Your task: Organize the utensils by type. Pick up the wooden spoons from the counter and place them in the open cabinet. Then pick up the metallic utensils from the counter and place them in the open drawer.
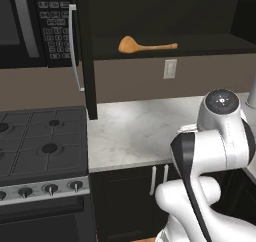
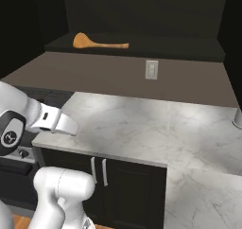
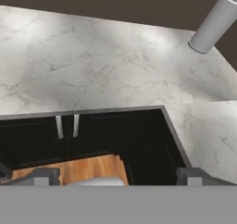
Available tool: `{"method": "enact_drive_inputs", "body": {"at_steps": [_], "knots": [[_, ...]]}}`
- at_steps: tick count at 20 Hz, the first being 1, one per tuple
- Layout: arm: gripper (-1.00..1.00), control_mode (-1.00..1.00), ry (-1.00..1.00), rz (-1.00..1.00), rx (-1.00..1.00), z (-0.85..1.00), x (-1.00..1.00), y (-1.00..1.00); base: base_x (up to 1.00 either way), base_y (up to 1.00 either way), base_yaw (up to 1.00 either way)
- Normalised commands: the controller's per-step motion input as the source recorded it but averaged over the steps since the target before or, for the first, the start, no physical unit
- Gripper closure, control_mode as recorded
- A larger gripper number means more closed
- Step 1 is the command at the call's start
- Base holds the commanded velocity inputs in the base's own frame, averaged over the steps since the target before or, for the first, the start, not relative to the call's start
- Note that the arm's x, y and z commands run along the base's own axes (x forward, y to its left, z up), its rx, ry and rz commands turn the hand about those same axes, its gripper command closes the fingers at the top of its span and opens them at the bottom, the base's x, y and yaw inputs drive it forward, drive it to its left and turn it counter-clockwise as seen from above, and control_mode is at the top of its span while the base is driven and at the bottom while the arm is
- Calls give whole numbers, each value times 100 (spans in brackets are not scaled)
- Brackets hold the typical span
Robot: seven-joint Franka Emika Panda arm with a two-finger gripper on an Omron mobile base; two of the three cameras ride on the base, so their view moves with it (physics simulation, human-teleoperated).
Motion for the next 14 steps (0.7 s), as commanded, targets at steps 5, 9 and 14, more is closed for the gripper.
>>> {"method": "enact_drive_inputs", "body": {"at_steps": [5, 9, 14], "knots": [[-100, 100, -3, 0, 0, -2, -26, 0, -52, 0, -3], [-100, 100, 0, 0, 0, 0, 0, 0, -96, 0, -15], [-100, 100, 0, 0, 0, 0, 0, 0, -96, 0, -15]]}}
